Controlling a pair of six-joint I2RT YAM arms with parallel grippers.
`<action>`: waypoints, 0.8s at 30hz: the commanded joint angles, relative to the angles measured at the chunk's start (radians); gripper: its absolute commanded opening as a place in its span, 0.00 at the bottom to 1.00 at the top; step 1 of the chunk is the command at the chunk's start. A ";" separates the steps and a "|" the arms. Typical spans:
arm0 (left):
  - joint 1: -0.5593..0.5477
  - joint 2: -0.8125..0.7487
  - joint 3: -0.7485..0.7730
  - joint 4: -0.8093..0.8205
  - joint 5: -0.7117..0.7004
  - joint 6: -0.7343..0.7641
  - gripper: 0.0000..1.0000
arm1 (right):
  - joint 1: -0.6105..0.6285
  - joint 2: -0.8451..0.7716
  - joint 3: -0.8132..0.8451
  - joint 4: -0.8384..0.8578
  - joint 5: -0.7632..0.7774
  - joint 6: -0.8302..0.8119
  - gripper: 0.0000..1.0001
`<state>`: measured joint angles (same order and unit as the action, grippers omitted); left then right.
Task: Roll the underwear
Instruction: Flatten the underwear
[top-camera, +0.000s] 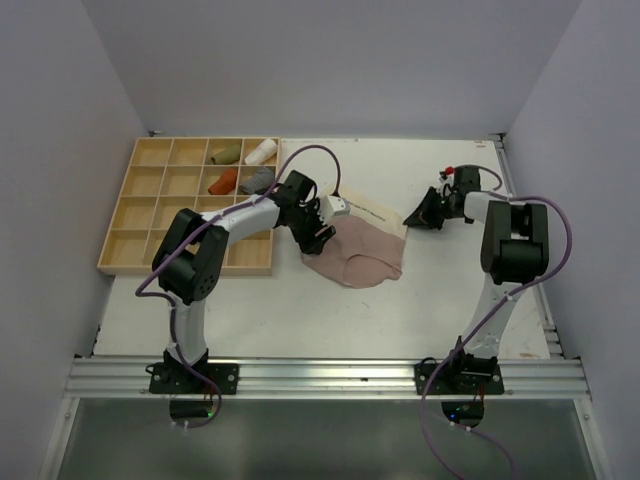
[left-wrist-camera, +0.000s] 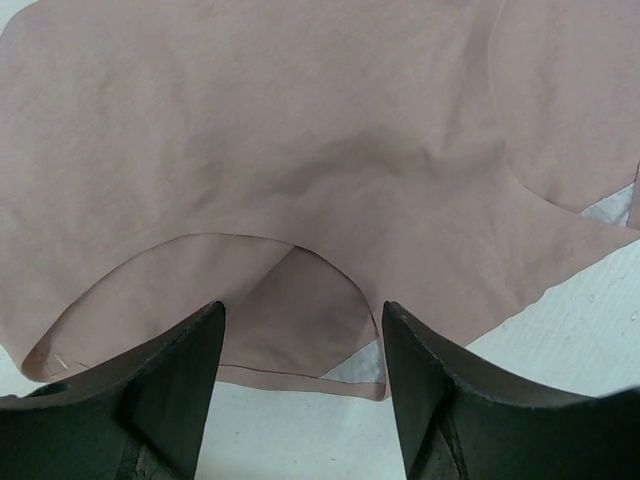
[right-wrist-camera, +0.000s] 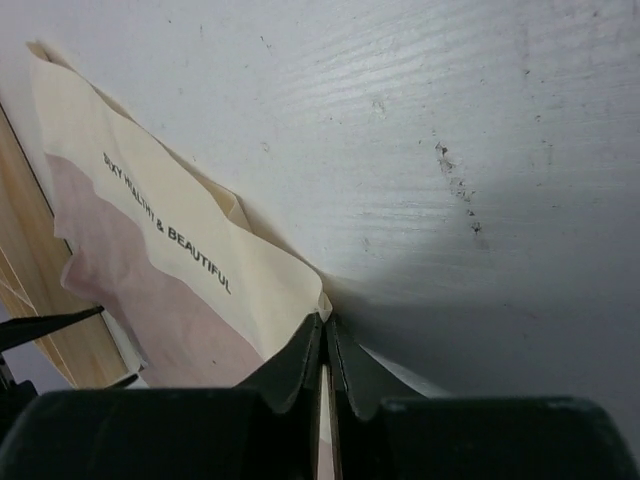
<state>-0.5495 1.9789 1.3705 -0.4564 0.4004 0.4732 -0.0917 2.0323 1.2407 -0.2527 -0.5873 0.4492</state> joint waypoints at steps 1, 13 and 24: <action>0.010 -0.017 0.016 0.018 -0.015 0.001 0.68 | -0.014 -0.010 0.019 -0.034 0.086 -0.076 0.00; 0.011 0.004 0.015 -0.010 0.055 0.016 0.63 | 0.038 -0.284 -0.029 -0.174 0.291 -0.316 0.00; 0.037 -0.060 0.064 0.168 0.006 -0.065 0.67 | -0.014 -0.280 0.068 -0.277 0.379 -0.441 0.42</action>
<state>-0.5320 1.9800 1.3724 -0.4194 0.4301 0.4480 -0.0723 1.8423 1.2587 -0.5159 -0.2260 0.0628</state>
